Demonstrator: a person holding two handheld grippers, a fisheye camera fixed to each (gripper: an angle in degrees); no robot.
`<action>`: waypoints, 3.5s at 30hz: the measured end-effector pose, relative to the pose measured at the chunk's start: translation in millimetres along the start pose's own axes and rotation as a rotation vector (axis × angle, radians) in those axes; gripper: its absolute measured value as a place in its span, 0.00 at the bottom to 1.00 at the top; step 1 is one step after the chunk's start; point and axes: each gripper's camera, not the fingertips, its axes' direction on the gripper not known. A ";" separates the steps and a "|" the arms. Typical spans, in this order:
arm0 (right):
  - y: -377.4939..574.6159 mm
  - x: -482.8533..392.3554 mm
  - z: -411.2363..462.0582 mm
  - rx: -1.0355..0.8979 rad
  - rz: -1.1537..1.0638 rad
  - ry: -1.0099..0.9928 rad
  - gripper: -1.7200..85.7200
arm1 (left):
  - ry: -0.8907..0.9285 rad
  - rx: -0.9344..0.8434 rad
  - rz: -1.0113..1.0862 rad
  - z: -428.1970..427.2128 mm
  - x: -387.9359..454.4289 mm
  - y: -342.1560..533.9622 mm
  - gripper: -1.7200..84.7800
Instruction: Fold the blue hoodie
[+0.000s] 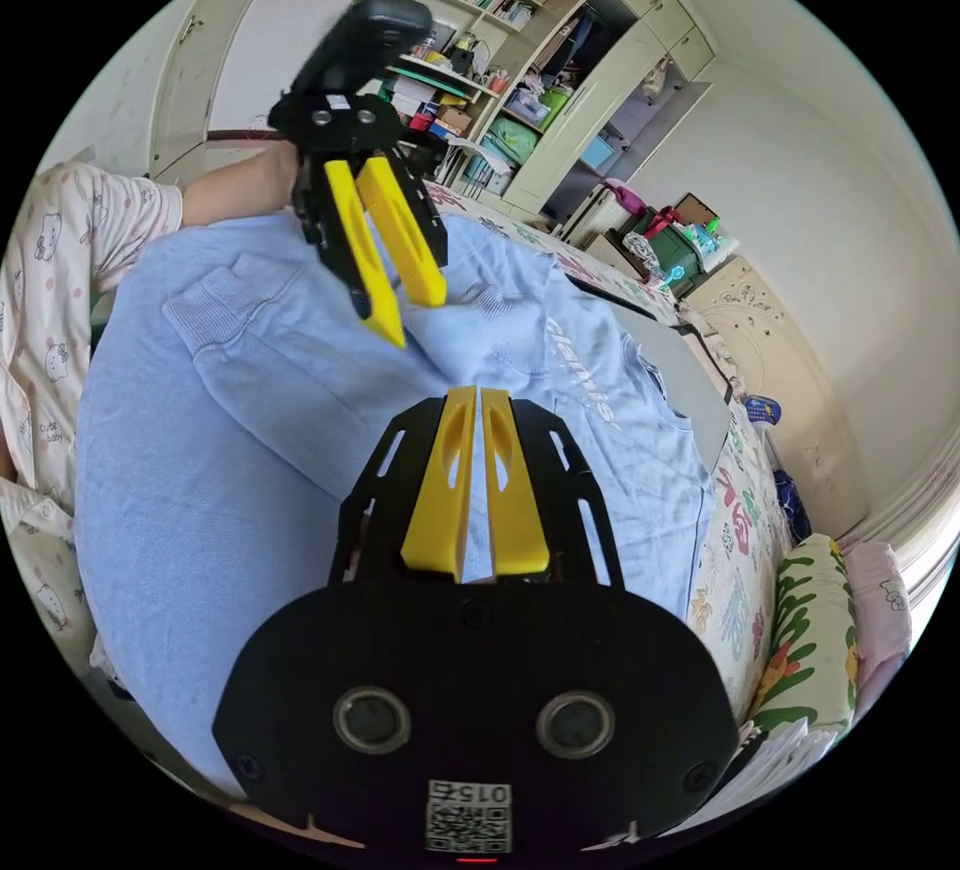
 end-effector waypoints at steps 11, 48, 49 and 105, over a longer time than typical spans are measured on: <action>-5.9 5.1 -20.6 0.004 0.002 0.004 0.01 | 0.164 -0.003 -0.366 0.6 -83.9 -11.7 0.12; -48.8 68.4 -64.8 0.080 0.385 -0.098 0.14 | -0.637 0.026 0.736 119.3 245.1 129.3 0.04; -51.9 67.6 -59.1 0.050 0.370 -0.100 0.12 | -0.624 0.030 0.725 117.9 243.9 128.9 0.04; 119.9 -94.9 -174.4 -0.117 0.881 0.228 0.01 | -0.649 -0.036 -0.172 -53.2 142.3 -23.2 0.04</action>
